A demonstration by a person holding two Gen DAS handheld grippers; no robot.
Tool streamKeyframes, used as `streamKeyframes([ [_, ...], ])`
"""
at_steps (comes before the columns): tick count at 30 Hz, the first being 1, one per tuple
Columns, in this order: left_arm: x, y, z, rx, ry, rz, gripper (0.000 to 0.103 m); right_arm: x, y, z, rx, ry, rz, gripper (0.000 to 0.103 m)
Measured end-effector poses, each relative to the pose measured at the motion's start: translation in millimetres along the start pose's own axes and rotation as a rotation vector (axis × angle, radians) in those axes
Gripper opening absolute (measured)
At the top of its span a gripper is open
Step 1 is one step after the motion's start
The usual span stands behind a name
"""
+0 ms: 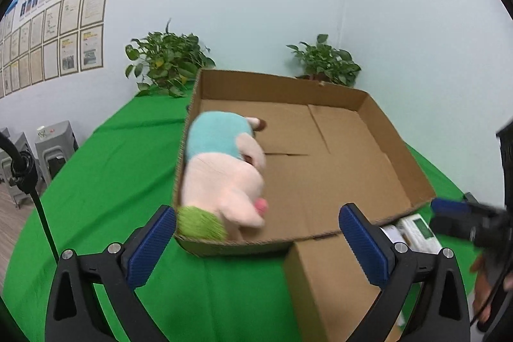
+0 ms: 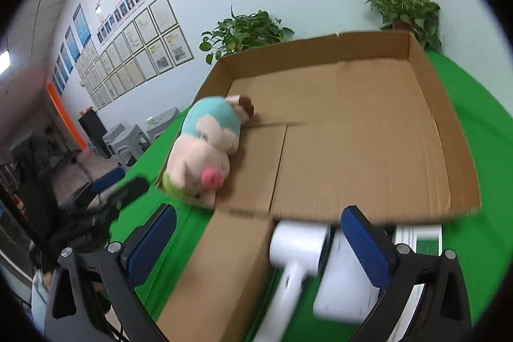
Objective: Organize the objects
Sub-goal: 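Move both grippers to the long narrow brown cardboard box, then grasp the long cardboard box with the left gripper and lift it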
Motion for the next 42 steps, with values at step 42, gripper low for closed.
streamKeyframes([
  [42,-143,-74,-18,-0.443,0.503,0.149,0.087,-142,61,-43,0.213,0.314,0.058,0.103],
])
Point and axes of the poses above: each gripper's, at about its wrist camera, not at the fingertips, and z roughly against the way its jaws point, y to its left, x to its top, the point moved 7 cm from there along -z, roughly the way its jaws point, and after that the axes turned 9 degrees about y, right-handed, at the moved point
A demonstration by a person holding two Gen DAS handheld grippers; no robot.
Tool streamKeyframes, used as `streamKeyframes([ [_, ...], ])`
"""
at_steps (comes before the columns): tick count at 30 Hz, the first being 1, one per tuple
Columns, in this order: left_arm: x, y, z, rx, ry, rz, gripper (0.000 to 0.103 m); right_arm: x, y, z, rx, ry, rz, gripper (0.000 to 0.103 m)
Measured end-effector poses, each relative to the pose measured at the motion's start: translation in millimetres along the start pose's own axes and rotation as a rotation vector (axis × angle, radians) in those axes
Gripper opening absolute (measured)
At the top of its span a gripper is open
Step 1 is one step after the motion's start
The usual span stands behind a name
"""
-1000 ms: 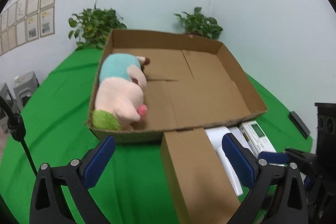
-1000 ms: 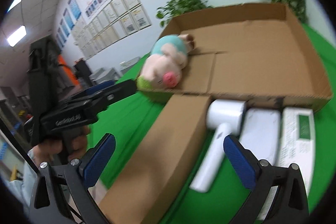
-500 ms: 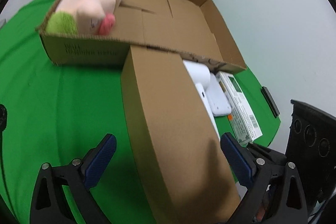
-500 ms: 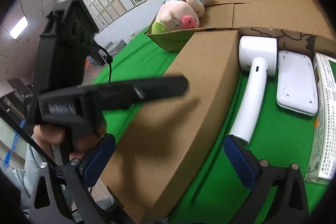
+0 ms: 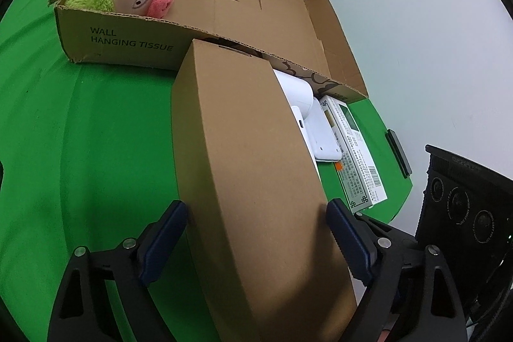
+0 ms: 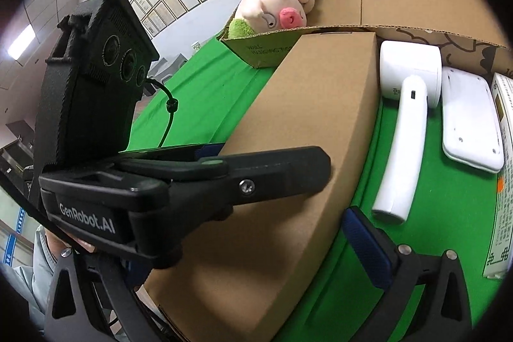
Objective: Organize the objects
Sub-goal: 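Grasp the long cardboard box with the left gripper and lift it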
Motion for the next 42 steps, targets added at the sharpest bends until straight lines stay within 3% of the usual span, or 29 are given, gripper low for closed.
streamKeyframes([
  [17,-7,-2,11,0.010,0.008,-0.002,0.081,6,4,3,-0.011,0.004,0.017,0.103],
  [27,-1,-21,27,0.080,-0.062,-0.061,0.075,11,9,14,-0.036,-0.057,0.011,0.098],
  [42,16,-50,56,0.108,-0.163,-0.113,0.072,17,11,50,-0.070,-0.161,0.016,0.094],
])
Point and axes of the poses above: each gripper's, at about its wrist camera, not at the fingertips, and z roughly against the way its jaws point, y to its left, x to its top, the point moved 7 cm from there along -z, roughly the way its jaws point, and after that the axes turned 9 degrees about y, right-handed, at the moved point
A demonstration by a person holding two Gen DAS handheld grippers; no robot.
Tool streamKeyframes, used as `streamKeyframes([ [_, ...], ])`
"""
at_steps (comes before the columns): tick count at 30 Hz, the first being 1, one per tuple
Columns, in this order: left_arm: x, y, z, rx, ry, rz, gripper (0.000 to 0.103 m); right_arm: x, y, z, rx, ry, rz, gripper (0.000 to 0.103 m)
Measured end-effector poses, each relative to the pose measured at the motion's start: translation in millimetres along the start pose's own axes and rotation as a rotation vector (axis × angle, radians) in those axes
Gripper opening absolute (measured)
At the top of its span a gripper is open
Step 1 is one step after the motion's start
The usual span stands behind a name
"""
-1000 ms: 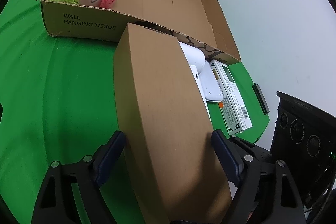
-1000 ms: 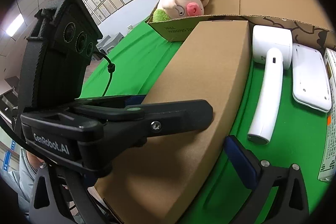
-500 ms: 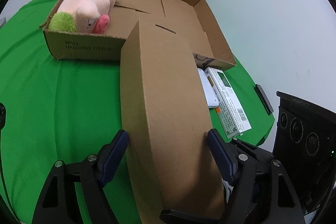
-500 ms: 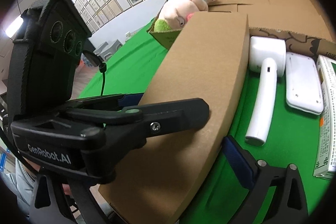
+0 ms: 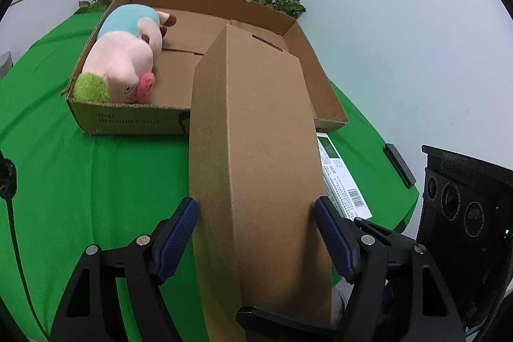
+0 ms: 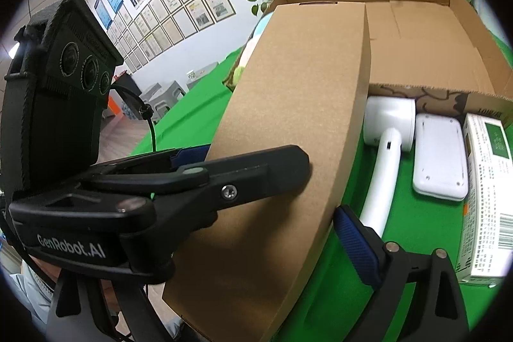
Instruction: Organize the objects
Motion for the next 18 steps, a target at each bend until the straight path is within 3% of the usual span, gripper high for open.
streamKeyframes([
  [18,43,-17,27,-0.002,-0.104,-0.045,0.072,27,1,30,-0.044,-0.090,0.054,0.094],
])
Point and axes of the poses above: each gripper's, at about its wrist camera, not at the fingertips, and z roughly against the way its jaws point, y to its left, x to its top, the point moved 7 cm from there along -z, roughly the way its jaws point, and after that the axes turned 9 degrees about y, right-handed, at the moved point
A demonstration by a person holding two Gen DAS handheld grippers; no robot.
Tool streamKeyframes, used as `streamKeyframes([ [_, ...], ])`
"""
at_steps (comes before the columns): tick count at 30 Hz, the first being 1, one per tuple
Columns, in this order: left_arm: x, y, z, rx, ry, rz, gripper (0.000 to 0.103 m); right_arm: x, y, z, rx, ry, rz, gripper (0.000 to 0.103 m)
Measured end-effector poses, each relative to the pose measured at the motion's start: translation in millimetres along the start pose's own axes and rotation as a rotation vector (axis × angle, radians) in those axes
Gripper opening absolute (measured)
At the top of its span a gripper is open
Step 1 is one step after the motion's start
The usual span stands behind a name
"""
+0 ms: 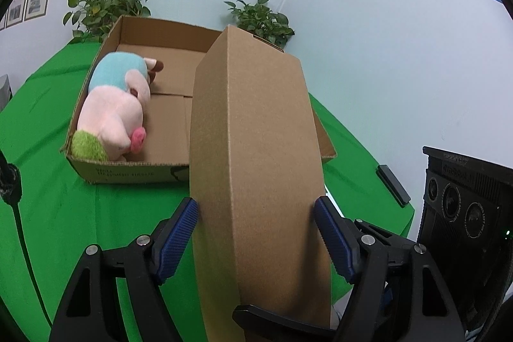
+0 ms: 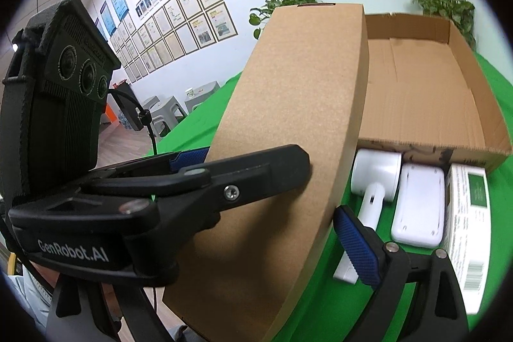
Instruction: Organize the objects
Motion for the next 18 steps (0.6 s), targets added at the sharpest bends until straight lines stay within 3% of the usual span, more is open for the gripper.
streamKeyframes([
  [9,49,-6,16,0.002,-0.081,-0.041,0.072,43,-1,5,-0.036,-0.059,0.060,0.094],
  [18,118,-10,43,0.004,-0.171,-0.084,0.072,111,-1,-1,-0.076,-0.120,0.115,0.094],
])
Point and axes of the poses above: each gripper's, at about its wrist camera, not at the fingertips, and z roughly against the way its jaws point, y to its left, x to its top, the point moved 7 cm from there along -z, roughly the way its jaws point, and after that the axes turned 9 degrees about y, right-handed, at the moved point
